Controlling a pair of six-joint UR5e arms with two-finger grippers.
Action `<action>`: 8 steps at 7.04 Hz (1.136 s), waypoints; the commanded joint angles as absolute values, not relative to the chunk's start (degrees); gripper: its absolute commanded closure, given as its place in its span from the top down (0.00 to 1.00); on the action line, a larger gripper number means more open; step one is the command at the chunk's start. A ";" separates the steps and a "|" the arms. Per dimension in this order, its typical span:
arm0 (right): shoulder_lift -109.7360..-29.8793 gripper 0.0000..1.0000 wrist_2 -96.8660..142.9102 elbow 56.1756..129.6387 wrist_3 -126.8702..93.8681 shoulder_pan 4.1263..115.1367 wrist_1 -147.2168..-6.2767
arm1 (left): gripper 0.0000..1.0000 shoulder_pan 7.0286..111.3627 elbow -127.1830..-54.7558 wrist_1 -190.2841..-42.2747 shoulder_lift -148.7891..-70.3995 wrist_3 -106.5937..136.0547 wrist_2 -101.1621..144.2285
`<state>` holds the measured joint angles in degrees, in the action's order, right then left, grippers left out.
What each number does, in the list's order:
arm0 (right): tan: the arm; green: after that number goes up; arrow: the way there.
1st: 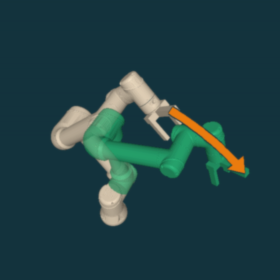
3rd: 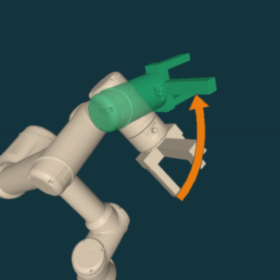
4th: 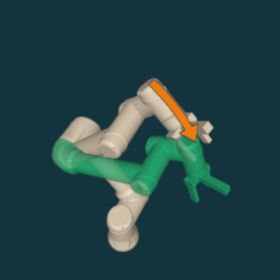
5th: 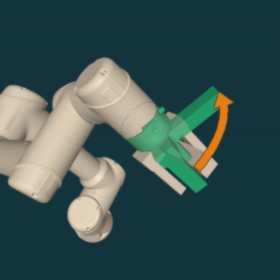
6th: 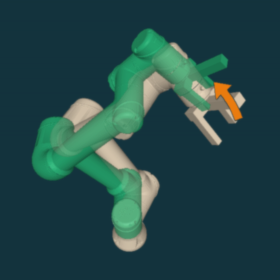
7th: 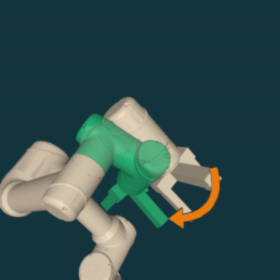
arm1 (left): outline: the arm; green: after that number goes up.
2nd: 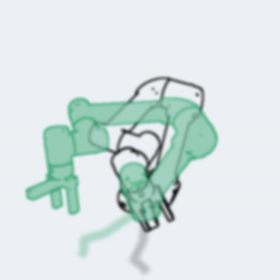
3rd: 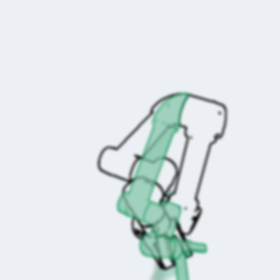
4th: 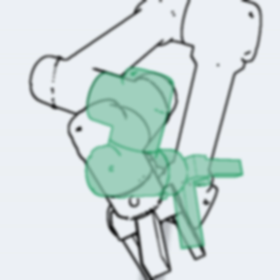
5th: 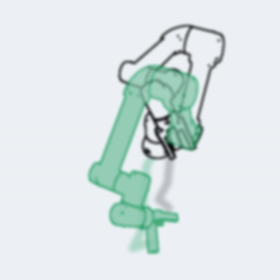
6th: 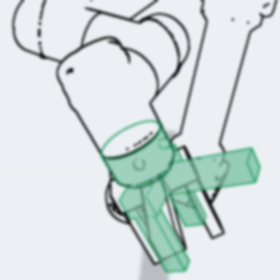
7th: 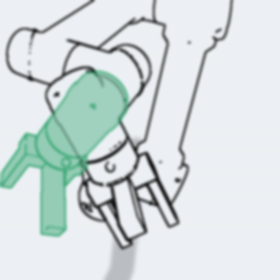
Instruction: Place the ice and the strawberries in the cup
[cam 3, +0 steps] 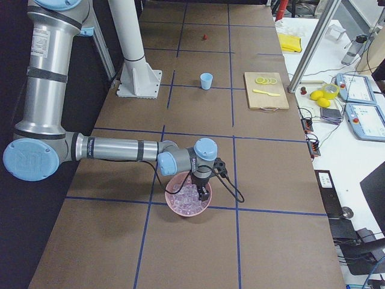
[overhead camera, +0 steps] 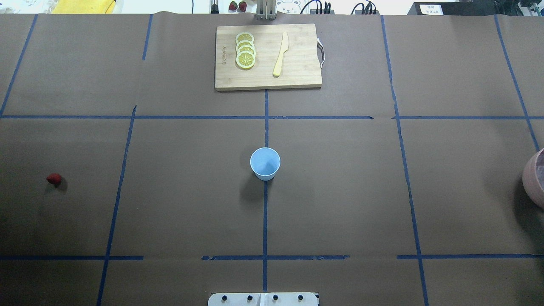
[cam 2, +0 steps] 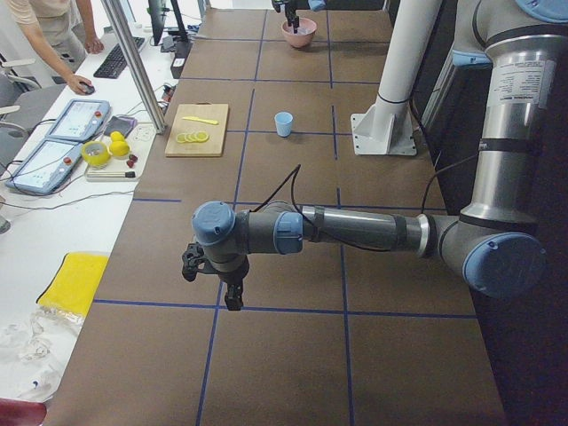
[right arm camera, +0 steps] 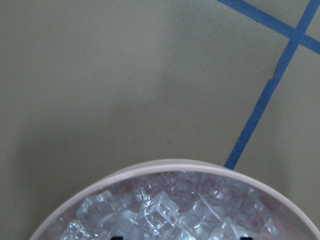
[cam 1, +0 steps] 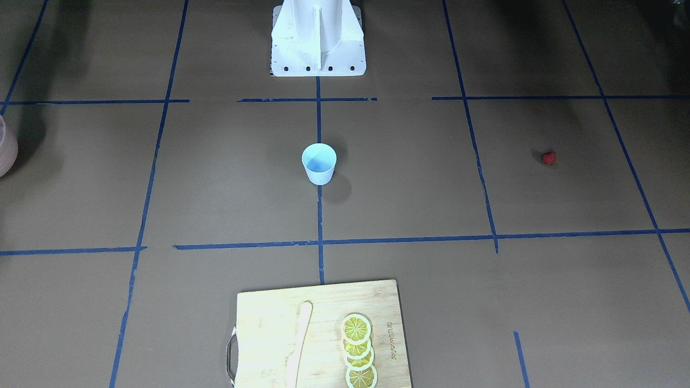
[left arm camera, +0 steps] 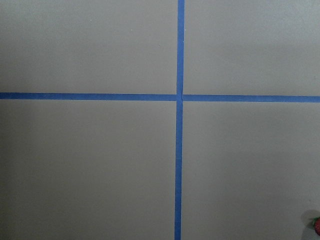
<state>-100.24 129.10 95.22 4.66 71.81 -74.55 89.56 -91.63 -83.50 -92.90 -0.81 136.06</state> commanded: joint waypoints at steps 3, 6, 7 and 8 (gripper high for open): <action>-99.31 0.79 129.11 94.39 4.92 71.89 -74.62 | 1.00 89.56 -91.67 -83.41 -92.90 -0.79 136.05; -100.20 0.79 129.46 95.80 5.10 72.07 -74.62 | 1.00 89.56 -91.67 -83.50 -92.90 -0.79 136.05; -100.28 0.79 129.55 95.89 5.10 72.16 -74.62 | 1.00 89.56 -92.02 -83.41 -92.90 -0.79 136.05; -100.28 0.75 129.38 95.89 5.01 72.07 -74.62 | 1.00 89.56 -92.02 -83.41 -92.90 -0.79 136.05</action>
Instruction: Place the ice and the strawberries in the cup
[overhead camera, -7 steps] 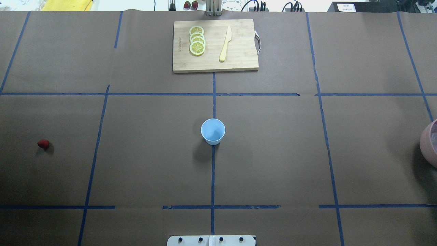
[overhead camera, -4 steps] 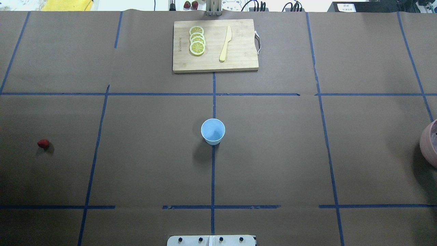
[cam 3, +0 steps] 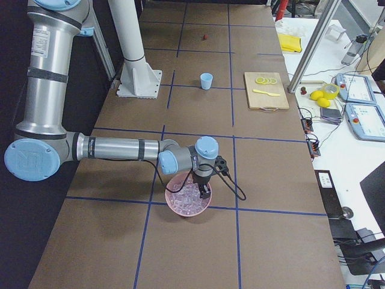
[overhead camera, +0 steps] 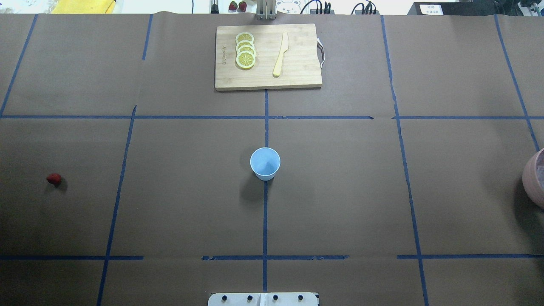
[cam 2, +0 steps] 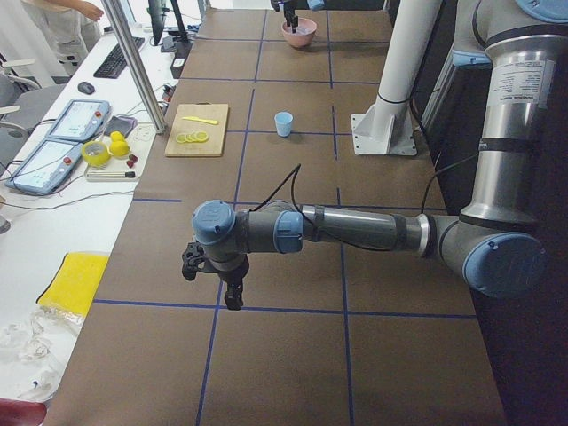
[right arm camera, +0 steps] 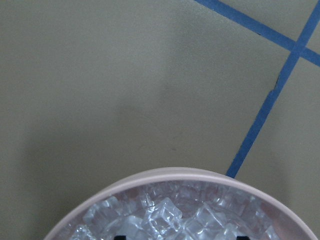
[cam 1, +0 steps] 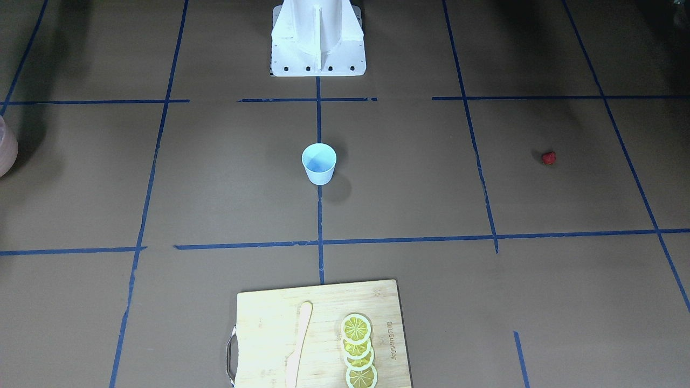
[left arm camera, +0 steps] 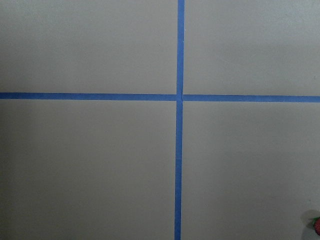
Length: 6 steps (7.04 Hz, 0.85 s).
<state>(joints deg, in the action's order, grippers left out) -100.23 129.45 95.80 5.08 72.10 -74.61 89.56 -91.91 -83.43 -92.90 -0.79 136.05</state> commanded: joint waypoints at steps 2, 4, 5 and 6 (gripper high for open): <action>-101.07 0.31 129.11 95.89 5.18 72.16 -74.53 | 1.00 89.56 -92.02 -83.41 -92.90 -0.79 136.05; -101.25 0.05 129.20 95.89 5.27 73.12 -74.62 | 1.00 89.56 -92.02 -83.41 -92.90 -0.79 136.05; -101.16 0.04 129.20 95.98 5.36 73.47 -74.62 | 1.00 89.65 -92.11 -83.41 -92.90 -0.79 136.05; -100.99 0.03 129.46 95.98 5.36 74.26 -74.71 | 1.00 89.65 -92.11 -83.41 -92.90 -0.79 136.05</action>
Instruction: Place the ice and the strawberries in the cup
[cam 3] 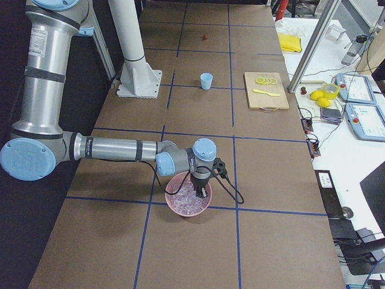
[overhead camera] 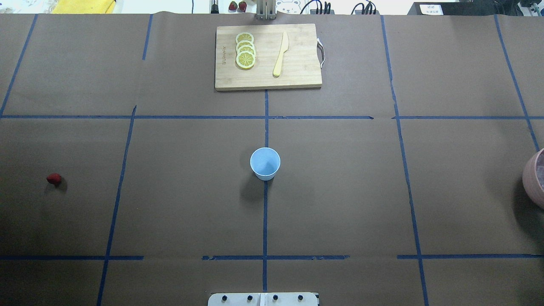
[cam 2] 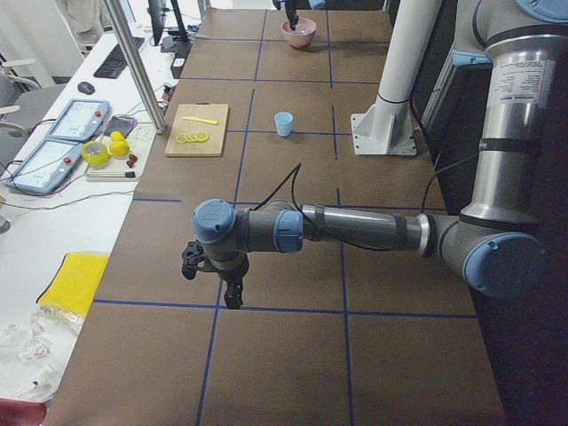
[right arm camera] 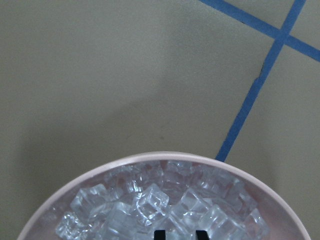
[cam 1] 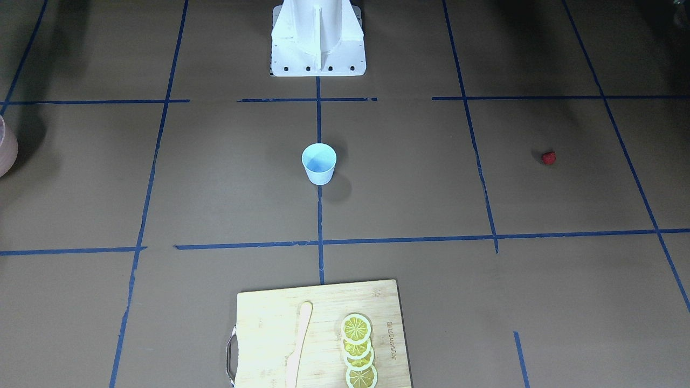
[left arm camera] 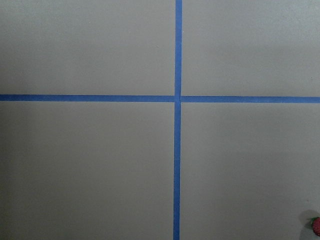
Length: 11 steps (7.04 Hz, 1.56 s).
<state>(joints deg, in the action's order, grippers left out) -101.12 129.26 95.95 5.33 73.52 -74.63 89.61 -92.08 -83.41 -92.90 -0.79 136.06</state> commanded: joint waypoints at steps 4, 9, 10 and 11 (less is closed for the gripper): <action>-99.76 0.03 129.99 102.61 4.40 76.02 -81.59 | 1.00 89.65 -92.11 -83.41 -92.90 -0.79 136.05; -81.78 0.03 130.34 119.70 -15.85 71.49 -111.51 | 1.00 89.65 -92.20 -83.50 -91.85 -0.79 136.05; -76.34 0.03 130.17 119.71 -25.39 65.89 -111.79 | 1.00 89.65 -92.20 -83.50 -91.85 -0.79 136.05; -71.50 0.03 129.56 119.53 -33.23 60.00 -111.97 | 1.00 89.65 -93.33 -83.41 -91.67 -0.79 136.05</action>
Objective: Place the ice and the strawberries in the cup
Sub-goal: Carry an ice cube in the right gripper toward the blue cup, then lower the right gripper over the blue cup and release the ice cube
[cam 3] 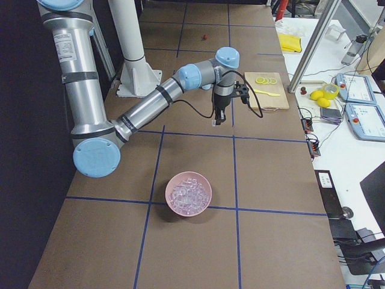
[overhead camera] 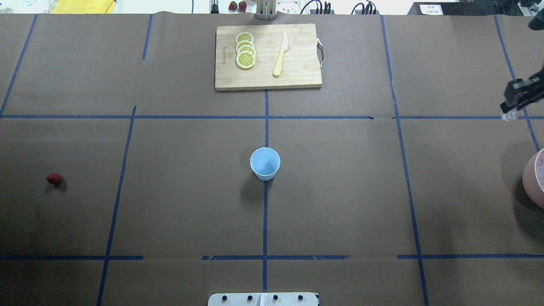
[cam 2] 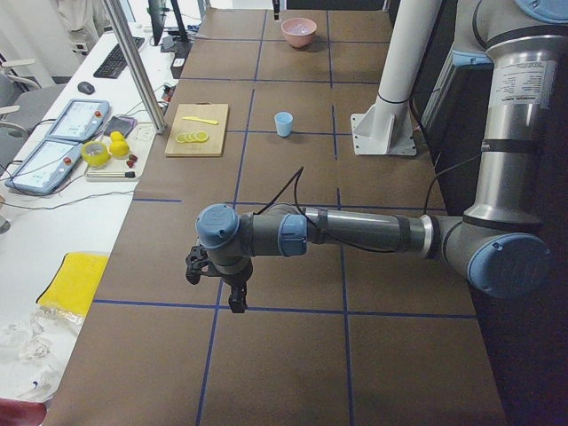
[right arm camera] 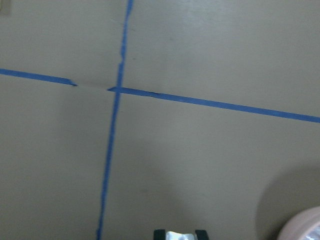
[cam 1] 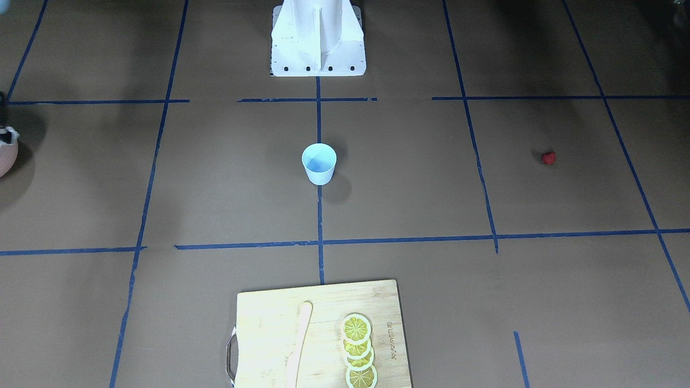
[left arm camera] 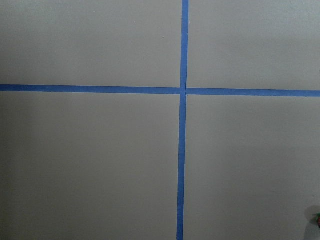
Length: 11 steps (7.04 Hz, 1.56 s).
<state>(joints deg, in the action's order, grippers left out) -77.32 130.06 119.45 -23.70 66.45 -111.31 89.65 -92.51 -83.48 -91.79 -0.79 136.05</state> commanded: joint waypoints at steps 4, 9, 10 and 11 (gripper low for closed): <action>-48.76 0.03 117.45 109.65 -63.57 36.43 -112.94 | 1.00 89.65 -93.60 -83.14 -91.23 -0.79 136.05; -37.09 0.03 109.96 93.36 -72.42 29.53 -106.20 | 1.00 89.65 -93.87 -83.14 -90.88 -0.79 136.05; -37.09 0.03 108.73 91.77 -72.42 29.62 -104.95 | 1.00 89.65 -93.87 -83.14 -90.88 -0.79 136.05; -37.26 0.03 108.02 91.24 -72.33 29.62 -104.77 | 1.00 89.65 -93.95 -83.14 -90.88 -0.79 136.05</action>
